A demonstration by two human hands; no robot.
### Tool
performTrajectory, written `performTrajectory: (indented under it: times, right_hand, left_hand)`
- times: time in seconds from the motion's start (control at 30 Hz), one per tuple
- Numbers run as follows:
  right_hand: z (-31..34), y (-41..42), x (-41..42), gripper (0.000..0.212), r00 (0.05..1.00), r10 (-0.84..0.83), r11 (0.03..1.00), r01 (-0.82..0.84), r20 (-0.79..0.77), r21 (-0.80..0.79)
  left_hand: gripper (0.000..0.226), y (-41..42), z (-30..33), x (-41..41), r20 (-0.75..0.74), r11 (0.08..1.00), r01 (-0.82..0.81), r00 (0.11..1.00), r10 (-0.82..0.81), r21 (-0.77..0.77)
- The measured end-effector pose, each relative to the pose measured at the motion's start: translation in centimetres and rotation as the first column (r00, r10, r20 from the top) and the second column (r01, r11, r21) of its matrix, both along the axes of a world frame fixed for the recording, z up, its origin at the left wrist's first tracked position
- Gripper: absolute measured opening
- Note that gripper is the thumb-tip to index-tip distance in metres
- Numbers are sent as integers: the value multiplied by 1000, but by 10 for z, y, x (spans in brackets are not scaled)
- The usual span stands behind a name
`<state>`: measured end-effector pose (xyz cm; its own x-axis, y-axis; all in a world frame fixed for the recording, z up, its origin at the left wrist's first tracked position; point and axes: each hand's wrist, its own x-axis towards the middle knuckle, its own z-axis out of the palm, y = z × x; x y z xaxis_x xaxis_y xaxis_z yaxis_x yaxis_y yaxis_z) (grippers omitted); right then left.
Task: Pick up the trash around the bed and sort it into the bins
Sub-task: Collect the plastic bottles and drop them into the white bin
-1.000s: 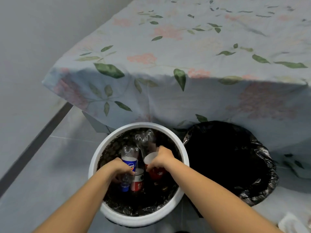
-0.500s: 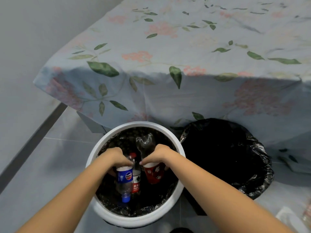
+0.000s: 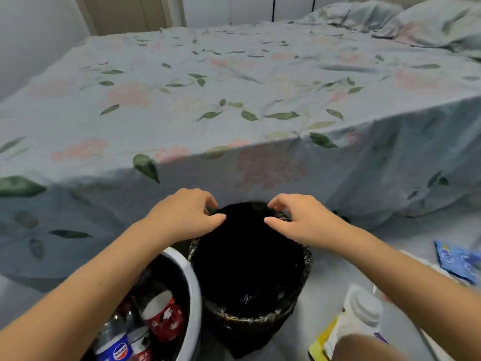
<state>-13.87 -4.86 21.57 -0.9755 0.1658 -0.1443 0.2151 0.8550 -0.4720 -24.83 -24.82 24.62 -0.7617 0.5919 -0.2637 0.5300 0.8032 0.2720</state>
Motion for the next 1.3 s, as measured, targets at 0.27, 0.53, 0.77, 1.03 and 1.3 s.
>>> performTrajectory:
  times: [0.27,0.53,0.77,1.03,1.3]
  right_hand:
    - [-44,135,146,46,882,-431,893,386,190,233]
    - [-89,199,312,48,602,-723,691,644,339,328]
    - [-122,238,359,56,415,-842,504,832,345,229]
    - [-102,322,332,50,388,-870,480,807,305,343]
    - [-162,397,345,49,297,-932,340,915,210,215]
  left_hand:
    - [37,199,-20,63,-81,879,445,883,-463,-168]
    - [31,327,-77,165,-26,680,680,702,-712,-276]
    - [37,372,-146,159,58,637,709,681,-730,-303]
    - [34,477,-140,126,-32,585,765,600,-800,-270]
    - [37,594,-188,172,-208,571,781,533,-820,-251]
